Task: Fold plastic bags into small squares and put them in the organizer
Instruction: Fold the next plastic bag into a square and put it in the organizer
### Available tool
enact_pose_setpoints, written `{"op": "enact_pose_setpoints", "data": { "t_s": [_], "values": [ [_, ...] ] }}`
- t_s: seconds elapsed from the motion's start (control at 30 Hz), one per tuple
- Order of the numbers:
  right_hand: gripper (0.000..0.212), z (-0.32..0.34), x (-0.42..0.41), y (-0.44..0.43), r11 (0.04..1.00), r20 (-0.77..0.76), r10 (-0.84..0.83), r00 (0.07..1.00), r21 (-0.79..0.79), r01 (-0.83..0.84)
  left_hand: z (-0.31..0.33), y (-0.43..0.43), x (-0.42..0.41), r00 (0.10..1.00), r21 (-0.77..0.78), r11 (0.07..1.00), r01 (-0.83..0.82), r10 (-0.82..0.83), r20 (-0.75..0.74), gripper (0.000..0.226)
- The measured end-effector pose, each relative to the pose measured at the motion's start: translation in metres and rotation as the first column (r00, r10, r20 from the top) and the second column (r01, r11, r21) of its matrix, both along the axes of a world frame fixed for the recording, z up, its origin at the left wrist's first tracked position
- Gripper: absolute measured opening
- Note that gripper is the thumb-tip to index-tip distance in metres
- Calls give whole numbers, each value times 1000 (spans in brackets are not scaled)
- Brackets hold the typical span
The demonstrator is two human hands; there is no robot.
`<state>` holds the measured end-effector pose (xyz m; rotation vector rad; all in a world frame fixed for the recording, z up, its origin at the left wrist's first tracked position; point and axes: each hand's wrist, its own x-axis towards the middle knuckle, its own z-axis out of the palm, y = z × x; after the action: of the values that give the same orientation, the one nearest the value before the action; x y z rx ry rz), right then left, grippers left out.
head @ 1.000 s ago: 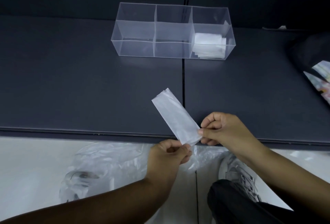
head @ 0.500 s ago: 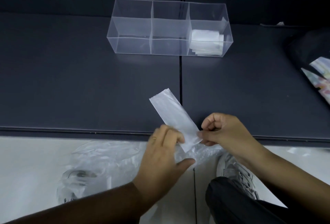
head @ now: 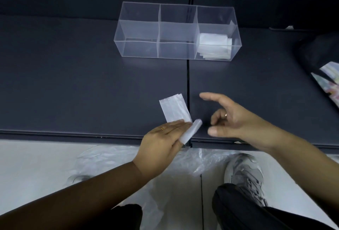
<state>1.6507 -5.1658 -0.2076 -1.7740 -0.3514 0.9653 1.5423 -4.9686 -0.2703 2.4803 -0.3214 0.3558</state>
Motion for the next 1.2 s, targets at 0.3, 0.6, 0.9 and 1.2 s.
{"op": "enact_pose_setpoints", "data": {
  "t_s": [0.3, 0.6, 0.9, 1.2],
  "values": [
    [8, -35, 6, 43, 996, 229, -28, 973, -78, 47, 10, 4, 15, 931, -323, 913, -250, 135, -339, 35],
    [17, -40, 24, 67, 931, 198, -124, 972, -317, 183, 21, 26, 38, 913, -170, 897, -407, 396, -98, 8],
    [13, -34, 13, 73, 911, 347, -79, 934, -355, 209, -16, 36, 37, 922, 439, 897, -57, 216, -322, 67],
    [17, -40, -23, 78, 904, 549, -95, 830, -302, 303, -14, 11, 32, 842, 513, 850, -122, 362, -400, 86]
  ]
}}
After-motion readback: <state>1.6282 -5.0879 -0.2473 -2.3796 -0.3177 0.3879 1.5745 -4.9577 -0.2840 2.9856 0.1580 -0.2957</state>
